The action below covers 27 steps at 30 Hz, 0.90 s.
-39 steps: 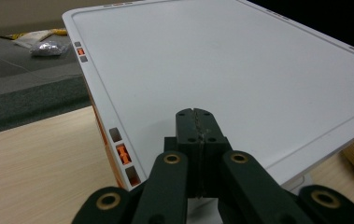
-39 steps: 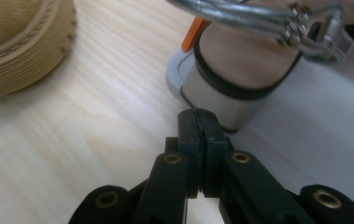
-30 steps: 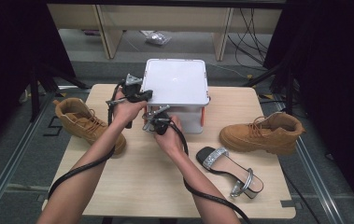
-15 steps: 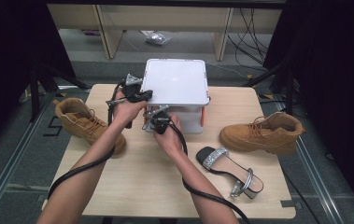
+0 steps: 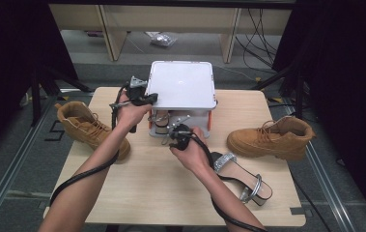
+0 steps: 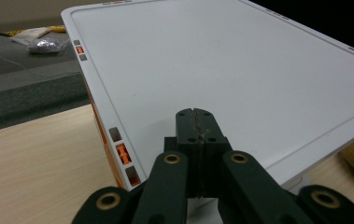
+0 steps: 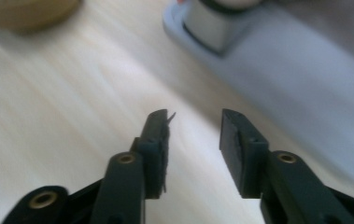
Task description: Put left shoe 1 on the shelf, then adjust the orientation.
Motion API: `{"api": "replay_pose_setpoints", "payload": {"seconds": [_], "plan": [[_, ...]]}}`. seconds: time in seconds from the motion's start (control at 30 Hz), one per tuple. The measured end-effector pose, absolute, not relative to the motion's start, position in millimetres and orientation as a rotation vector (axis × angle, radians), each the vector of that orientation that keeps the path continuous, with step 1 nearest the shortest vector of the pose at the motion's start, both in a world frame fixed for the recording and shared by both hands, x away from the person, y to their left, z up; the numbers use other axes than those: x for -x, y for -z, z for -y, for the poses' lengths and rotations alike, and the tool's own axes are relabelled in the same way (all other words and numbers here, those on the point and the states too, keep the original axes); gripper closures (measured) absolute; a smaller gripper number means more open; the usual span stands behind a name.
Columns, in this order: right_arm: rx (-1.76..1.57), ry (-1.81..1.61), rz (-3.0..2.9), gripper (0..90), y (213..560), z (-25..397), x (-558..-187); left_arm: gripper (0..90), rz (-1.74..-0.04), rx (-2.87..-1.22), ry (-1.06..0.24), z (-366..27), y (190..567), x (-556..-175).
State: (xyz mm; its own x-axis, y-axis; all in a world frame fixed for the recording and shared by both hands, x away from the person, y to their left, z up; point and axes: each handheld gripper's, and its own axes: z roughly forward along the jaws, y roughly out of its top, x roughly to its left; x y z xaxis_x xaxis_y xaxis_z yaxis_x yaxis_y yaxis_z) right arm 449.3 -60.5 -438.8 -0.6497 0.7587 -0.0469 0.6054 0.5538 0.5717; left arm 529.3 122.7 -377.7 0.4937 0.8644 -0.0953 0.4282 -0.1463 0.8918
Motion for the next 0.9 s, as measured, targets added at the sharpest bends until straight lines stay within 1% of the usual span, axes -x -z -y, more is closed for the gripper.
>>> {"api": "replay_pose_setpoints", "payload": {"seconds": [0.2, 0.33, 0.57, 0.9], "plan": [[-1.188, -0.711, -2.525, 54.9, 434, 101, -435, 89.6, -1.095, -1.77, -0.556, -124, 378, -530], [-1.24, -0.706, -2.507, 54.3, 434, 120, -428, 89.6, -1.092, -1.763, -0.557, -124, 379, -529], [-1.282, -0.701, -2.515, 51.5, 436, 140, -421, 89.5, -1.09, -1.771, -0.558, -124, 378, -530], [-1.321, -0.64, -2.541, 47.8, 429, 169, -415, 89.5, -1.091, -1.767, -0.556, -124, 378, -529]]}}
